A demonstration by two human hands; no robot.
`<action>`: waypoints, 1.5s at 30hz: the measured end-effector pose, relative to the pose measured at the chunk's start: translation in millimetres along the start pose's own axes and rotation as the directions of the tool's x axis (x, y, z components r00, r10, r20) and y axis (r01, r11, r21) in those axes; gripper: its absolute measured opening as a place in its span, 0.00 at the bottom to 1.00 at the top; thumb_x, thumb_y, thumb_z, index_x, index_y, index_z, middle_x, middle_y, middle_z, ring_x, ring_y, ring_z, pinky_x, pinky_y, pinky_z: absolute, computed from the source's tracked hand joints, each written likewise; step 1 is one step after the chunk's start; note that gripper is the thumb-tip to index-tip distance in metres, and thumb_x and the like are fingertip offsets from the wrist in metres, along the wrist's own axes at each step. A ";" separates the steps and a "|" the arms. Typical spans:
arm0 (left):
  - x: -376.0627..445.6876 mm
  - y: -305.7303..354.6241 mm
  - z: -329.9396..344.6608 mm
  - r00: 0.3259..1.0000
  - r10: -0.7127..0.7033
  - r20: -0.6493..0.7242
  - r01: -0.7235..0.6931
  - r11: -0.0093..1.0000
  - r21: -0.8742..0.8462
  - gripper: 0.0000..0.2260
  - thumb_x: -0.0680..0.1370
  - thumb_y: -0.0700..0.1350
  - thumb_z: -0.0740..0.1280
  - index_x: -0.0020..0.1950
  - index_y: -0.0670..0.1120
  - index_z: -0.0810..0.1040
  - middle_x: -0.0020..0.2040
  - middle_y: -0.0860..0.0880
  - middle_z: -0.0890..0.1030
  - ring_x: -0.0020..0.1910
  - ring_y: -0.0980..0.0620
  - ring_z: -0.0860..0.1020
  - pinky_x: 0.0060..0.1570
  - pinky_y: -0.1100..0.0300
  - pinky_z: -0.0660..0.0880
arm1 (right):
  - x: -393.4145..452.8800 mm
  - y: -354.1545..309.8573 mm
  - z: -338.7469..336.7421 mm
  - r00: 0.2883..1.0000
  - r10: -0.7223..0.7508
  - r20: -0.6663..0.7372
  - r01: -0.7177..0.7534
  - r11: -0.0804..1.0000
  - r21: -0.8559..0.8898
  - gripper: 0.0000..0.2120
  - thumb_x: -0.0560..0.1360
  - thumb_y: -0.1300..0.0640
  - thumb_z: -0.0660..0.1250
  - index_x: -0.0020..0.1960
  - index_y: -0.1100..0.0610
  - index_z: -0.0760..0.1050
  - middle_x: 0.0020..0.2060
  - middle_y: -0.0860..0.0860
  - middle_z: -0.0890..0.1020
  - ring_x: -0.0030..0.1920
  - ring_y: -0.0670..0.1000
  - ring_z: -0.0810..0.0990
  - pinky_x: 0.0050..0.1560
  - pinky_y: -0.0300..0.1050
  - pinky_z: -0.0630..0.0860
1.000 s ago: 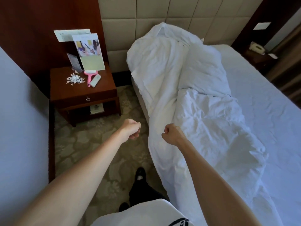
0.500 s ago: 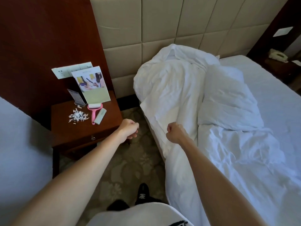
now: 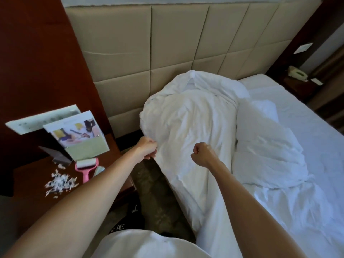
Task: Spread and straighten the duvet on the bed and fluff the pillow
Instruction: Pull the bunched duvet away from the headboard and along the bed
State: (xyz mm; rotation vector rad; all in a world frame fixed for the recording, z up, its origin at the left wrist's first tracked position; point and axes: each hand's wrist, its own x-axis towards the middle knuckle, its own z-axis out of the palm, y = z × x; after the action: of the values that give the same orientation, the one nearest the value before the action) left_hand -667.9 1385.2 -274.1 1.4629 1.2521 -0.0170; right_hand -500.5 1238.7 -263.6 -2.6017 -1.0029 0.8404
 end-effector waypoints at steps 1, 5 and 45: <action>16.3 12.7 -10.9 1.000 0.007 0.010 -0.007 1.000 0.005 0.08 0.80 0.43 0.61 0.51 0.41 0.78 0.37 0.48 0.78 0.30 0.53 0.76 0.31 0.62 0.71 | 14.1 -11.4 -5.9 1.000 0.009 -0.010 -0.009 1.000 0.004 0.08 0.71 0.62 0.62 0.35 0.54 0.65 0.35 0.49 0.71 0.31 0.50 0.69 0.31 0.40 0.66; 75.5 57.7 -49.3 0.999 0.051 0.015 -0.052 0.997 0.060 0.06 0.79 0.43 0.60 0.47 0.42 0.75 0.40 0.45 0.79 0.33 0.51 0.77 0.29 0.62 0.71 | 70.6 -50.3 -29.4 0.999 0.024 -0.028 -0.024 1.000 0.014 0.09 0.72 0.59 0.64 0.35 0.54 0.66 0.35 0.49 0.72 0.32 0.51 0.70 0.34 0.41 0.69; 414.2 149.8 -42.8 0.935 0.190 0.300 -0.318 0.826 0.466 0.50 0.58 0.71 0.74 0.76 0.61 0.58 0.74 0.54 0.67 0.75 0.48 0.62 0.76 0.47 0.56 | 492.7 -145.1 -118.0 0.767 -0.344 0.541 0.353 0.931 0.091 0.06 0.64 0.66 0.65 0.29 0.60 0.74 0.26 0.51 0.72 0.29 0.48 0.70 0.32 0.42 0.65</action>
State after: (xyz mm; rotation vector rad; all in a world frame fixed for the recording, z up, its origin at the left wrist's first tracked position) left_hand -414.5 1721.5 -410.0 2.0136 0.8707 -0.3627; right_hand -213.4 1676.7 -322.4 -2.0930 -1.5814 1.5168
